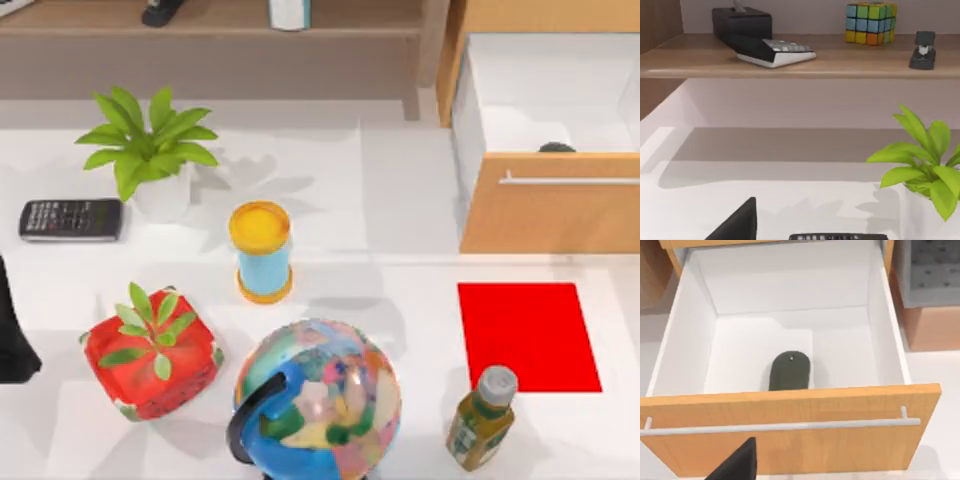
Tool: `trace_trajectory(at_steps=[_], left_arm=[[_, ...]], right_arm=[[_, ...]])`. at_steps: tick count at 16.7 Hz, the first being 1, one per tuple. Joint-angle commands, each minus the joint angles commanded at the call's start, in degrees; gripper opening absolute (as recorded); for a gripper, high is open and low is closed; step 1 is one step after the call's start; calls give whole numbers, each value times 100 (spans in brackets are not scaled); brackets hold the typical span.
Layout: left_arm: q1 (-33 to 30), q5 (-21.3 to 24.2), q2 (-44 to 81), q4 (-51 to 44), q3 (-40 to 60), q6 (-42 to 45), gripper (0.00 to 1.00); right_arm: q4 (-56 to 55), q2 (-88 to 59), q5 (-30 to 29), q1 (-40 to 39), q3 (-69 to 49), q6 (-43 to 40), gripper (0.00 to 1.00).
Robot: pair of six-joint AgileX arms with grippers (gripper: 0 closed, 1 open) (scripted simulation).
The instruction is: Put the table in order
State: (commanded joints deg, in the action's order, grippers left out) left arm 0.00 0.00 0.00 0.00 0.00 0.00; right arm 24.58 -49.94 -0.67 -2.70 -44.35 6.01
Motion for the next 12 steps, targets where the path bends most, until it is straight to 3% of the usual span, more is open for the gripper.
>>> trace_trajectory(at_steps=[12], left_arm=[[0, 0, 0, 0, 0, 0, 100]], right_arm=[[3280, -6641, -74, -435, -5802, 755, 100]])
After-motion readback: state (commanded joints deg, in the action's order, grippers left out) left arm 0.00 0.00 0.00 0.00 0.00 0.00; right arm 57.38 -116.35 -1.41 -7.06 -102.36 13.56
